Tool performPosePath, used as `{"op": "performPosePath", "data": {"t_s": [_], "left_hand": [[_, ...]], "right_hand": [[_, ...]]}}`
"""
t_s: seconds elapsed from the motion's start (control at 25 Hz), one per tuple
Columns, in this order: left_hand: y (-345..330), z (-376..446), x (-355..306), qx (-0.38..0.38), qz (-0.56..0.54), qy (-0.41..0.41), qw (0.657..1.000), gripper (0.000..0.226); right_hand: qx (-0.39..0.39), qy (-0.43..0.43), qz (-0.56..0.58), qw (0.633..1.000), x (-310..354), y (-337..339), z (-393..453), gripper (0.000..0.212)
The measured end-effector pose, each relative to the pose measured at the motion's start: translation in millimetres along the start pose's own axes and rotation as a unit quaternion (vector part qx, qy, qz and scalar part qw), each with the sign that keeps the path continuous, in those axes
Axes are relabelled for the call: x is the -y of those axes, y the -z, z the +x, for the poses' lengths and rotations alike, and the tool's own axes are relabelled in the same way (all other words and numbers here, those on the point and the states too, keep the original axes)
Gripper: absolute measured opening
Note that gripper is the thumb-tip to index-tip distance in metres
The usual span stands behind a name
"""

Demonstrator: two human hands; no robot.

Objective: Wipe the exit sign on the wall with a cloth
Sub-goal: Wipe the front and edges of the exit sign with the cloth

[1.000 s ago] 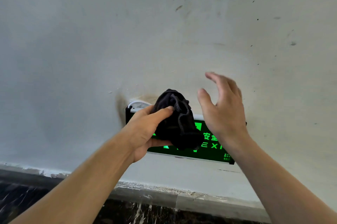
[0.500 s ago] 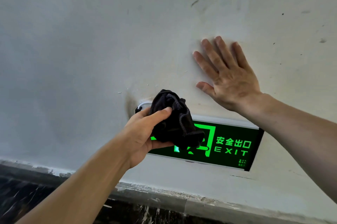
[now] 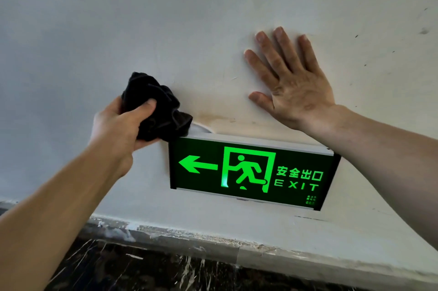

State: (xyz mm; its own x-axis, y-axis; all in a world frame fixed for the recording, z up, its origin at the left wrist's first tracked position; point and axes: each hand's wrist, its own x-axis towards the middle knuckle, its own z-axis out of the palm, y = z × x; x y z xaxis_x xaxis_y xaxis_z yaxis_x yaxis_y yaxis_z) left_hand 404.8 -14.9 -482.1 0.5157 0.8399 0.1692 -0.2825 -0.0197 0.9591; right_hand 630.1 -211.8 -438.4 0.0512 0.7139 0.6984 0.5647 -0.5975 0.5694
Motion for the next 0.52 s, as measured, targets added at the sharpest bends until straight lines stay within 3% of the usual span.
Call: {"op": "performPosePath", "data": {"t_s": [0.2, 0.28, 0.52], "left_hand": [[-7, 7, 27, -0.114, 0.204, -0.159, 0.959, 0.032], [-9, 6, 43, -0.12, 0.242, -0.165, 0.949, 0.035], [-3, 4, 70, -0.102, 0.22, -0.117, 0.963, 0.034]], "right_hand": [[-0.006, 0.0, -0.007, 1.0, 0, 0, 0, 0.072], [-0.004, 0.001, -0.004, 1.0, 1, 0, 1, 0.072], [0.001, -0.002, 0.015, 1.0, 3, 4, 0, 0.072]]}}
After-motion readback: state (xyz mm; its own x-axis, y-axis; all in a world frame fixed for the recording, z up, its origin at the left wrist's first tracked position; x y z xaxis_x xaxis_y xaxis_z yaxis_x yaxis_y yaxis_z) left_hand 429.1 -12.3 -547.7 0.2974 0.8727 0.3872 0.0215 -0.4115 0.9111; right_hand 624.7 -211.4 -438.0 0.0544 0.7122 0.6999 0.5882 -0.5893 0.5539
